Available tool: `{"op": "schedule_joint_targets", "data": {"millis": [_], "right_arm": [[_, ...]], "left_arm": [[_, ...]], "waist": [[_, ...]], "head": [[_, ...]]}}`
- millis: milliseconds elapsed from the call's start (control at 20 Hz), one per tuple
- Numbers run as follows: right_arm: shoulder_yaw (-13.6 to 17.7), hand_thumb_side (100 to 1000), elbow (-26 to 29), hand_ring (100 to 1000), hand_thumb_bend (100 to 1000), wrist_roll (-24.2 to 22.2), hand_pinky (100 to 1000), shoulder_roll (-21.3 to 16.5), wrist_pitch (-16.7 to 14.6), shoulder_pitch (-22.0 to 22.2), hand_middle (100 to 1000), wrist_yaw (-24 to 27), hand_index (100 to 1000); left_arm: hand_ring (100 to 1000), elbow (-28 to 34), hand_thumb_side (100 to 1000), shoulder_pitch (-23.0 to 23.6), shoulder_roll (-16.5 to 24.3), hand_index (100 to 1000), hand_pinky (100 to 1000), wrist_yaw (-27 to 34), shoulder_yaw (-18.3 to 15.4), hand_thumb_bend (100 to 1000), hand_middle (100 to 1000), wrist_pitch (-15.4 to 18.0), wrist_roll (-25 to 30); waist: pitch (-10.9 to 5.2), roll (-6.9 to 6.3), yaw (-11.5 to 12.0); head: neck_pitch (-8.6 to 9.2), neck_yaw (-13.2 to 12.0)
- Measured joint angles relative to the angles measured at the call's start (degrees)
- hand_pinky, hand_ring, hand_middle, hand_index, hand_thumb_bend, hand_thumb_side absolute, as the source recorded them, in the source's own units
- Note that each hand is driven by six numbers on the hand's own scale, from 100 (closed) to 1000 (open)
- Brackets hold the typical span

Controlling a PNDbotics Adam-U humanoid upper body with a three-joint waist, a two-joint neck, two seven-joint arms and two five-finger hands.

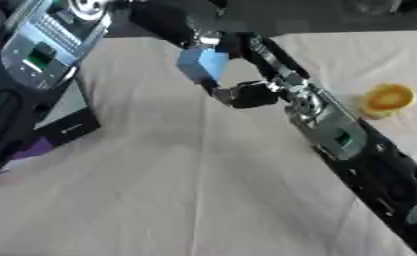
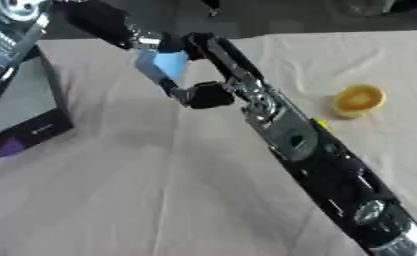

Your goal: Pick up the objects with one hand, pass them to the other hand, and then place them into the box on the other side of the table.

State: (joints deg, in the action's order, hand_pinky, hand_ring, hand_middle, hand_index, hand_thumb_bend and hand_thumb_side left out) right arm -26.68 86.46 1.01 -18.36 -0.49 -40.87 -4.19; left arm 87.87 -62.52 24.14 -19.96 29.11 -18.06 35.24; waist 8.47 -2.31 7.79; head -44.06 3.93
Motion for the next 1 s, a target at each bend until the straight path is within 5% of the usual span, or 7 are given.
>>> {"op": "schedule_joint_targets", "data": {"millis": [250, 600, 1000], "right_arm": [[-0.28, 100, -0.06, 696, 221, -0.16, 809, -0.01, -0.19, 0.0, 571, -0.07, 624], [-0.38, 100, 0.17, 696, 226, -0.56, 810, -0.12, -0.74, 0.0, 570, -0.05, 623], [-0.98, 100, 1.68, 695, 227, -1.17, 806, -0.72, -1.67, 0.1, 570, 0.02, 623]], "left_arm": [[928, 0.46, 460, 0.57, 0.08, 867, 918, -1.95, -0.38, 631, 871, 0.55, 5.14], [928, 0.87, 386, 1.06, 0.51, 869, 919, -4.49, -1.41, 558, 872, 1.71, 11.77], [925, 0.84, 327, 1.6, 0.52, 860, 915, -6.83, -1.76, 375, 847, 2.01, 13.48]], "waist": [[0.0, 0.0, -0.05], [0.0, 0.0, -0.25], [0.0, 0.0, -0.27]], "head": [[-0.01, 0.48], [-0.12, 0.92], [-0.13, 1.33]]}}
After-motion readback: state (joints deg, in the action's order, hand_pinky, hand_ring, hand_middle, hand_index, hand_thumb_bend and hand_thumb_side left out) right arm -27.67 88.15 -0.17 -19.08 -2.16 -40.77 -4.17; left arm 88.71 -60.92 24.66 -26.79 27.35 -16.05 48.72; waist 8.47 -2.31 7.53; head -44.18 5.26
